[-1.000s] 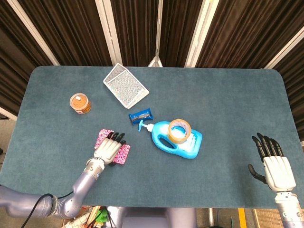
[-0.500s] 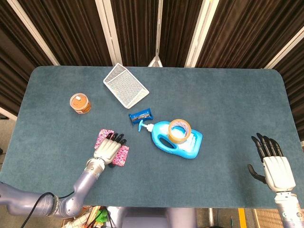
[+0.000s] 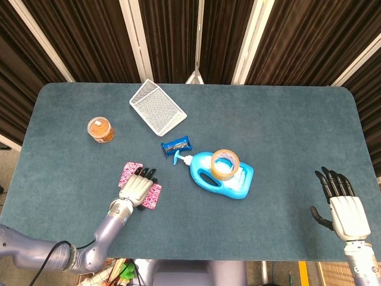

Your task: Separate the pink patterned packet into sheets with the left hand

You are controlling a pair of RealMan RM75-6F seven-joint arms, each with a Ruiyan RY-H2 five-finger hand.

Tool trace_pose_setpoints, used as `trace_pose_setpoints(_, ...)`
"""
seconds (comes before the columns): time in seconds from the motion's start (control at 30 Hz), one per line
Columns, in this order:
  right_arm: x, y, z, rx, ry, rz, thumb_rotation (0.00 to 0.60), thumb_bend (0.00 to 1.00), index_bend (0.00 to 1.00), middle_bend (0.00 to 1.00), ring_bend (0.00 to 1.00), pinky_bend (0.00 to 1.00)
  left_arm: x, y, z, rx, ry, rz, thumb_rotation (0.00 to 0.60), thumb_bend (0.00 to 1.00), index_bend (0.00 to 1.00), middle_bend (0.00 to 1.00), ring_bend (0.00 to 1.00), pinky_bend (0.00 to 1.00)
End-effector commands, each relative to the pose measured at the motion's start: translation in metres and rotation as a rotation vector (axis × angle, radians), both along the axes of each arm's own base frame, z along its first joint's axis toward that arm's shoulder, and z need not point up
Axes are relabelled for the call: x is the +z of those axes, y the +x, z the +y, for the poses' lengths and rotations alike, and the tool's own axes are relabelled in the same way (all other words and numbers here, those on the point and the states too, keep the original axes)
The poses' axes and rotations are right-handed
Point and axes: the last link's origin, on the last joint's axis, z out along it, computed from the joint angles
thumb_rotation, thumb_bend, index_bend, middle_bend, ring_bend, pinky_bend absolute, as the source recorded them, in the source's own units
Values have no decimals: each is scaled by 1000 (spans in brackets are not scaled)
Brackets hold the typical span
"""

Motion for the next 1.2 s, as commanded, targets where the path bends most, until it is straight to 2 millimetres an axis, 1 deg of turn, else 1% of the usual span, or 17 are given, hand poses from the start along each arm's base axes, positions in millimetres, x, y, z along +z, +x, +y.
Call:
trace_pose_setpoints(0.03,0,0,0,-1,0,0,600,364,0,0,0,87,-2,3,0,-5,13,-29,600,430,515,0,0,0)
trace_pose_setpoints(0.2,0,0,0,0,1,0,600,363,0,0,0,87,0,8,0,-25,30,-77,600,443,541,0,0,0)
trace_pose_setpoints(0.3,0,0,0,0,0,-1,600,364,0,0,0,87,5,9,1,-37,43,-91,600,450,547,0,0,0)
trace_pose_setpoints(0.43,0,-1,0,0,0,0,600,363,0,0,0,87,21,11,3,-50,74,-110,600,454,553,0,0,0)
trace_pose_setpoints(0.53,0,-1,0,0,0,0,600,363,0,0,0,87,34,9,4,-61,92,-108,600,454,554,0,0,0)
trace_pose_setpoints(0.63,0,-1,0,0,-1,1,600,363,0,0,0,87,49,-1,1,-57,107,-88,600,454,554,0,0,0)
trace_pose_setpoints(0.8,0,0,0,1,-1,3,600,363,0,0,0,87,68,-31,-17,-15,98,-52,600,454,551,0,0,0)
trace_pose_setpoints(1.07,-1,0,0,-4,-4,2,600,363,0,0,0,87,86,-72,-53,-5,72,-1,600,453,543,0,0,0)
trace_pose_setpoints(1.2,-1,1,0,-5,-4,2,600,363,0,0,0,87,87,-90,-64,9,61,23,600,436,487,0,0,0)
